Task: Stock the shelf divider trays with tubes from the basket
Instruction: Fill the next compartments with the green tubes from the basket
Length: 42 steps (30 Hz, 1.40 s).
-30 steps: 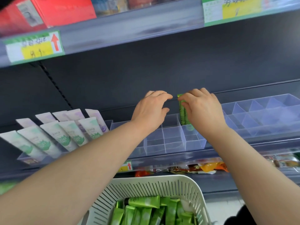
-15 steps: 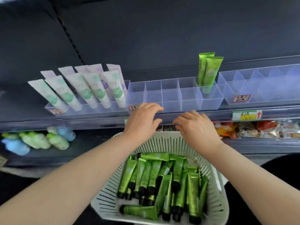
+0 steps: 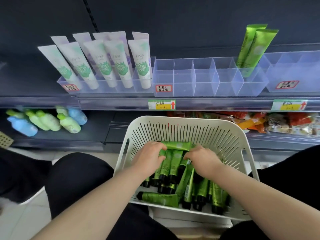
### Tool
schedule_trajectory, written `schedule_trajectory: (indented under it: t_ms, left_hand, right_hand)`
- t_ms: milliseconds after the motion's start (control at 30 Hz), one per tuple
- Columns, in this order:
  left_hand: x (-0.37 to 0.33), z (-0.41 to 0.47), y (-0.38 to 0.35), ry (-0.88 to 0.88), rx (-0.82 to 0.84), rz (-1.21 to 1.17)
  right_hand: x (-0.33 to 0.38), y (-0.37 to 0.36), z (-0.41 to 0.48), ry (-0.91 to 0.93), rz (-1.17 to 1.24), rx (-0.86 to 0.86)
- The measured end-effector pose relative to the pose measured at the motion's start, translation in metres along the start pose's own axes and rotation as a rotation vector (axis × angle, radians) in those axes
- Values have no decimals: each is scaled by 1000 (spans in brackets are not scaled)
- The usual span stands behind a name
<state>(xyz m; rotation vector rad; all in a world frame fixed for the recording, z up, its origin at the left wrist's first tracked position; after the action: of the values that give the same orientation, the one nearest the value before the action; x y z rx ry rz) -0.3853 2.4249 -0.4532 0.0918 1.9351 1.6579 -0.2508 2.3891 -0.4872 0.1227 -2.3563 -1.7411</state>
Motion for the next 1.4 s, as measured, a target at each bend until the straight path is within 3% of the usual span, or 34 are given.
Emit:
schedule_trajectory:
  t_ms: [167,400,733,900,1167,1400]
  left_hand:
    - [10,-7,-16,6,26,17]
    - [15,-10,-32,0,47,49]
    - [4,8,-61,132,187,17]
    - [8,17,-70,290,178,106]
    - [21,-1,-89,426,333,92]
    - [35,-16,-101,675,371,-245]
  right_hand:
    - [3,-17,-2,18,3,77]
    - [-1,-9,-12,-42,351,161]
    - [-50,83,-21,-161,416,-371]
    - [-54,78,-23,-190,361,-427]
    - [-47,81,-22,-150,352,-442]
    - [-33,81,-22,-113,338,-417]
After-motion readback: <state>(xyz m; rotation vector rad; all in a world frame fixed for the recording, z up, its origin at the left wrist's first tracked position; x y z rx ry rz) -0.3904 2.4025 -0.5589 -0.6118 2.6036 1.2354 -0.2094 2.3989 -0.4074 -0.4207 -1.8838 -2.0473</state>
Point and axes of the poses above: each hand's wrist, its own z-axis towards the middle knuckle, its own y-axis out of the back of the hand, x = y × z, the point moved 10 cm from there along z, towards the middle knuckle, and after that the axes turned 3 degrees about -x, right-handed, at the moved point
